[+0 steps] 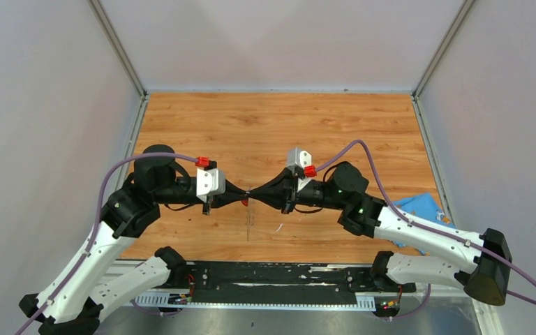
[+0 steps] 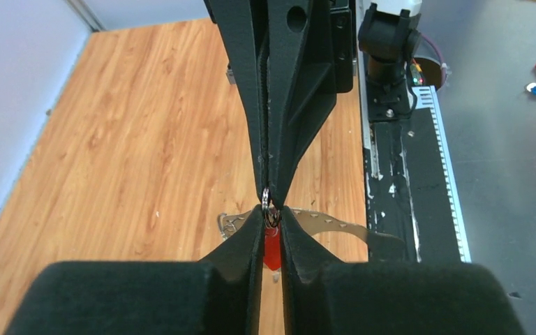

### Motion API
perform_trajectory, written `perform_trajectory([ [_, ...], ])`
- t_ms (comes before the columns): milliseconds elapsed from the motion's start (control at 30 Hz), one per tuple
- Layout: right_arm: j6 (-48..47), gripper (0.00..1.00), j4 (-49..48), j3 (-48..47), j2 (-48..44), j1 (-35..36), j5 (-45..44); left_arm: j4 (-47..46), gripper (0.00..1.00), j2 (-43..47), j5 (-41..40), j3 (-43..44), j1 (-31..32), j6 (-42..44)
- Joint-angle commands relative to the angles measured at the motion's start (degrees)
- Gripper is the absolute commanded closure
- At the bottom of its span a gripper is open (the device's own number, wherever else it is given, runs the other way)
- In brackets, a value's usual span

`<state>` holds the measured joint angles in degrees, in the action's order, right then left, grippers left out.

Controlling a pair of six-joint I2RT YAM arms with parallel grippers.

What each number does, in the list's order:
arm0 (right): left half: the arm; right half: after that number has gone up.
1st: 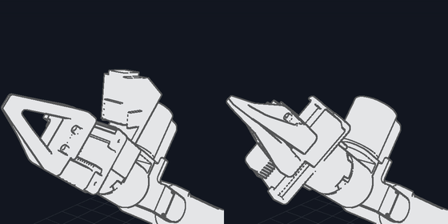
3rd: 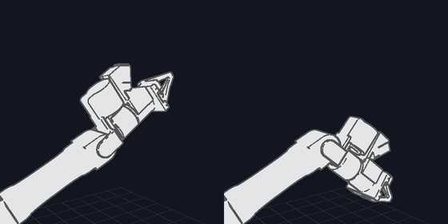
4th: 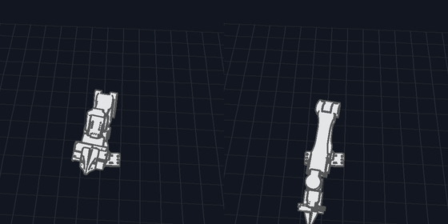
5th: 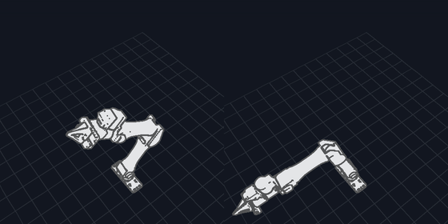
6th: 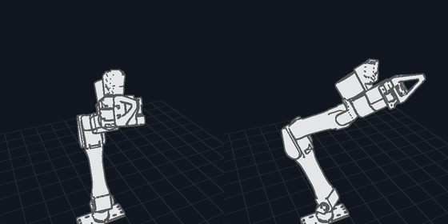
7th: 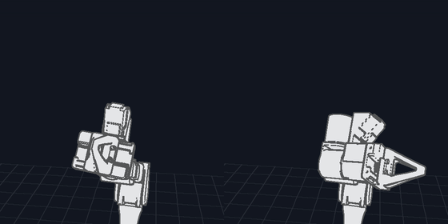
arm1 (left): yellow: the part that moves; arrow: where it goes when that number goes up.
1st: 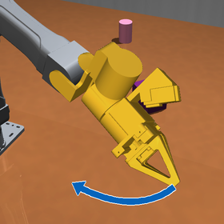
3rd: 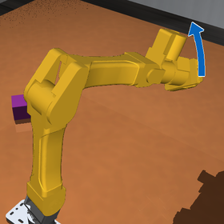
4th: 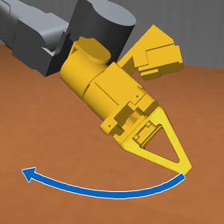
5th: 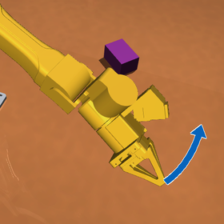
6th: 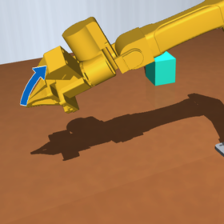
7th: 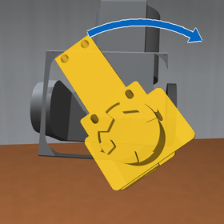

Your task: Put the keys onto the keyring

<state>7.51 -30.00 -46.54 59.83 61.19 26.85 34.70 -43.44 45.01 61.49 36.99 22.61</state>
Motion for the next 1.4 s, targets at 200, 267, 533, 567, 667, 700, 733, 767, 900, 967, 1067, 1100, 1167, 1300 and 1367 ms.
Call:
perform_trajectory([
  [200,-6.31,0.91,11.79,-7.16,-2.11,-0.59,0.75,1.78,1.0,-0.25,-0.8,0.73,0.38,3.23],
  [267,-11.39,0.83,21.54,-12.23,-1.29,-0.63,1.38,2.41,1.0,-0.58,-1.98,0.9,0.36,4.18],
  [533,-27.28,0.56,56.52,-33.17,8.92,-1.18,3.55,6.45,1.0,-3.64,-3.05,3.97,0.37,7.4],
  [567,-28.94,0.55,59.1,-34.88,10.64,-1.18,3.82,6.6,1.0,-3.86,-3.01,4.33,0.36,7.63],
  [667,-32.73,0.56,64.4,-39.04,13.91,-1.16,4.33,7.42,1.0,-4.46,-3.21,5.42,0.4,7.7],
  [700,-33.52,0.57,65.03,-39.87,14.63,-1.2,4.86,7.73,1.0,-4.65,-3.23,5.73,0.37,7.69],
  [733,-34.07,0.6,65.22,-40.35,15.28,-1.16,5.42,8.05,1.0,-4.76,-3.25,5.96,0.36,7.71],
  [767,-34.43,0.62,65.24,-40.96,15.83,-1.19,5.73,8.28,1.0,-4.86,-3.29,6.08,0.38,7.84],
  [900,-35.28,0.72,65.18,-42.76,17.57,-1.16,6.06,9.25,1.0,-4.98,-3.76,6.11,0.36,8.72],
  [967,-35.44,0.75,65.11,-43.24,17.98,-1.17,6.02,9.66,1.0,-5.14,-3.79,6.06,0.36,8.96],
  [1067,-35.4,0.75,64.73,-43.39,17.88,-1.16,5.66,9.85,1.0,-5.1,-3.84,5.54,0.36,9.32],
  [1100,-35.42,0.74,64.72,-43.45,17.86,-1.16,5.72,9.85,1.0,-5.13,-3.94,5.37,0.36,9.46],
  [1167,-35.26,0.74,64.76,-43.46,17.86,-1.16,5.68,9.8,1.0,-5.24,-3.97,5.26,0.37,9.7],
  [1300,-34.6,0.79,64.85,-43.63,18.61,-1.2,5.75,9.83,1.0,-5.54,-3.64,5.58,0.36,9.83],
  [1367,-34.33,0.8,65.09,-43.59,19.05,-1.15,5.38,9.77,1.0,-5.55,-3.62,5.92,0.37,9.67],
])
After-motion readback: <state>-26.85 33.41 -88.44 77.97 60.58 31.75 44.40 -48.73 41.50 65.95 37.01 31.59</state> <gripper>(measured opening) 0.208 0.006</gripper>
